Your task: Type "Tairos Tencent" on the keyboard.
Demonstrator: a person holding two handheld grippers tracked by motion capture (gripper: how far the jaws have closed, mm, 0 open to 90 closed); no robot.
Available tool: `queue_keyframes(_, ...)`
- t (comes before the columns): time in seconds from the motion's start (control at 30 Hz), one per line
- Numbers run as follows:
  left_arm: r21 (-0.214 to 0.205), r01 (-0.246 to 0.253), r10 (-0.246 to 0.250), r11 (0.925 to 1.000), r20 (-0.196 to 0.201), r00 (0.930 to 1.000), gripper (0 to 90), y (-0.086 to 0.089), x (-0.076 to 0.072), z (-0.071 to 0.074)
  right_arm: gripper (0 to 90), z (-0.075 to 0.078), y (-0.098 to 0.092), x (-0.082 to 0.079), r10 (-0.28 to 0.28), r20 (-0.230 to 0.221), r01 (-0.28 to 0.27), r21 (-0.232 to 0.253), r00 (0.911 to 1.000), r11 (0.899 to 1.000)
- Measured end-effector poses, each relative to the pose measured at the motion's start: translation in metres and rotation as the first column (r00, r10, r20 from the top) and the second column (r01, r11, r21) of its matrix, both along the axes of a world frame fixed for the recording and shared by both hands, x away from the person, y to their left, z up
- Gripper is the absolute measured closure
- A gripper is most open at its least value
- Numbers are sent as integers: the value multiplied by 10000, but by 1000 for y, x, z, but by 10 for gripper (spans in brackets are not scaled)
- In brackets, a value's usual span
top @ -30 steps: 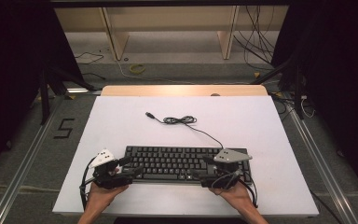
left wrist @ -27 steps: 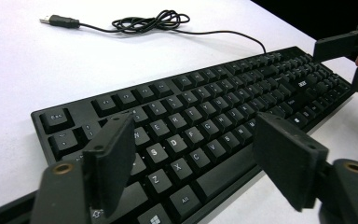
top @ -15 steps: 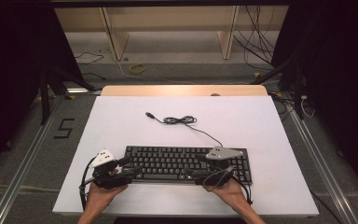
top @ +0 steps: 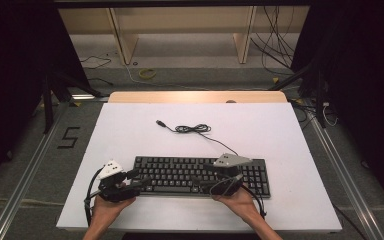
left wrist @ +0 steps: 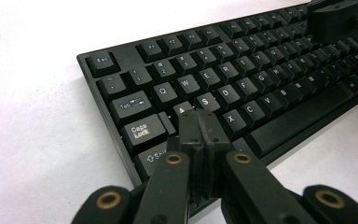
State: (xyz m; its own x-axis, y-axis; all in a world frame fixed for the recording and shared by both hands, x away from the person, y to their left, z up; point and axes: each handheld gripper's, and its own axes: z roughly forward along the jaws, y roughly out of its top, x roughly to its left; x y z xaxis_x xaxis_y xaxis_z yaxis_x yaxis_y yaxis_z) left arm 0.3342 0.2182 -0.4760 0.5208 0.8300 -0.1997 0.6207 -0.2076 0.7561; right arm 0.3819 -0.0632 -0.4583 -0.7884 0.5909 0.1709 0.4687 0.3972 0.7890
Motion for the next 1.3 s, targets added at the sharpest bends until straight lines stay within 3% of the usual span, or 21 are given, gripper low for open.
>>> queue_keyframes(0.27, 68, -71, 72, 10000, -66, 10000, 890, 1, 1, -1, 900, -6, 19, 9, 68, -137, -74, -424, 9999, 9991)
queue_keyframes(0.47, 151, -117, 119, 9998, -128, 9998, 890, 2, 2, -1, 900, -12, 29, 15, -81, -339, 56, -733, 9994, 9973)
queue_keyframes(1.3, 351, -159, 175, 9993, -453, 9988, 891, 2, 6, -5, 900, -19, 41, 21, -353, -462, 299, -1131, 9983, 9931)
